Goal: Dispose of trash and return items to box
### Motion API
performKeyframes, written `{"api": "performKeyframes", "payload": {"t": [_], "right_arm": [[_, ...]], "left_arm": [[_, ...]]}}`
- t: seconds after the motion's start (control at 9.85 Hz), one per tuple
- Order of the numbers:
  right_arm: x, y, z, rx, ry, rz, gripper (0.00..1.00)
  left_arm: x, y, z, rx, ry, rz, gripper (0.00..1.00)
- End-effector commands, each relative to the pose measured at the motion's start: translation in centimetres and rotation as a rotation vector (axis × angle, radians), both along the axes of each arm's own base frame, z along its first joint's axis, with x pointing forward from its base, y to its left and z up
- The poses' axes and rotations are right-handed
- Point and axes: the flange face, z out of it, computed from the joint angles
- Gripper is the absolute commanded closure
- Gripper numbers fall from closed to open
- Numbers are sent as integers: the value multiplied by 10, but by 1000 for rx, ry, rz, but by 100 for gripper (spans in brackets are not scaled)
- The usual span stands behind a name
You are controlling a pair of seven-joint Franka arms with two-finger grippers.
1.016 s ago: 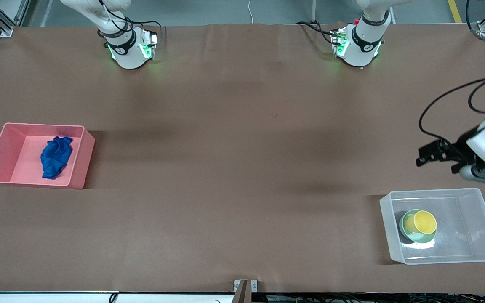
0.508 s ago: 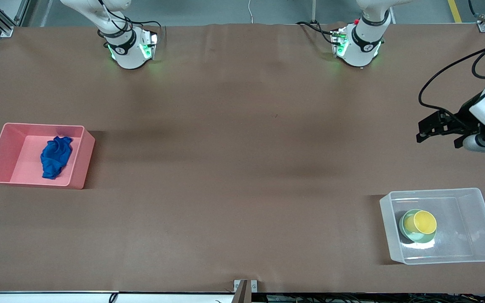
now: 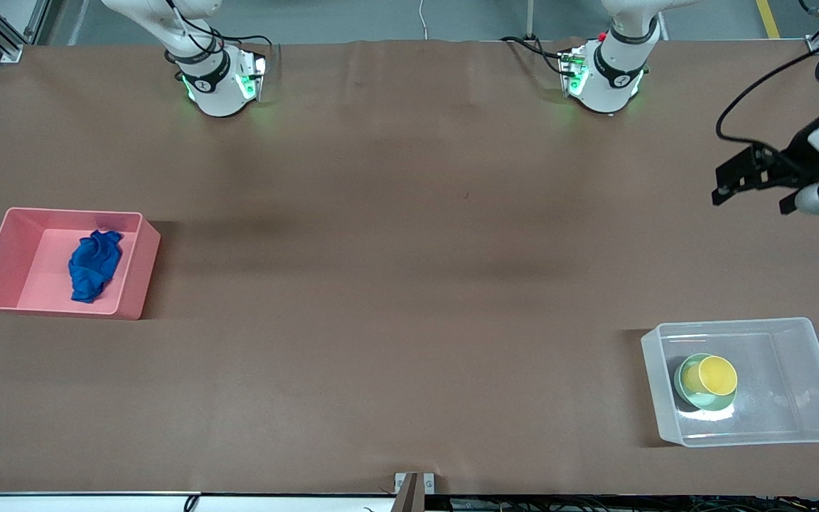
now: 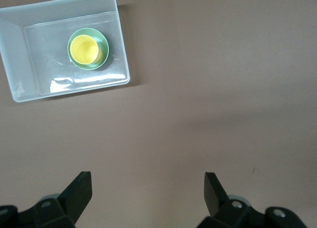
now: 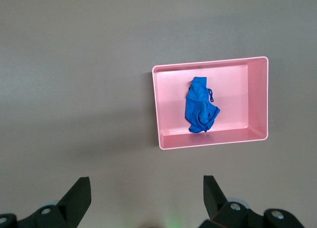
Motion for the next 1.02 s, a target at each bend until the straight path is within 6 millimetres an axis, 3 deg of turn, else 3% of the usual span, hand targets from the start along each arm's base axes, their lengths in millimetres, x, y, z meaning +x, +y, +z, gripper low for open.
{"api": "performKeyframes", "payload": {"t": [0.0,0.2,0.91], "right_arm": [[-3,-1,2,6,-1,8,0],[-3,-1,2,6,-1,9,0],[-3,-1,2,6,-1,9,0]], "left_arm": [[-20,-1,-9,41,33,17,0],[-29,-2,-9,41,38,14,0],[-23,6,-17,36,51,39,0]]}}
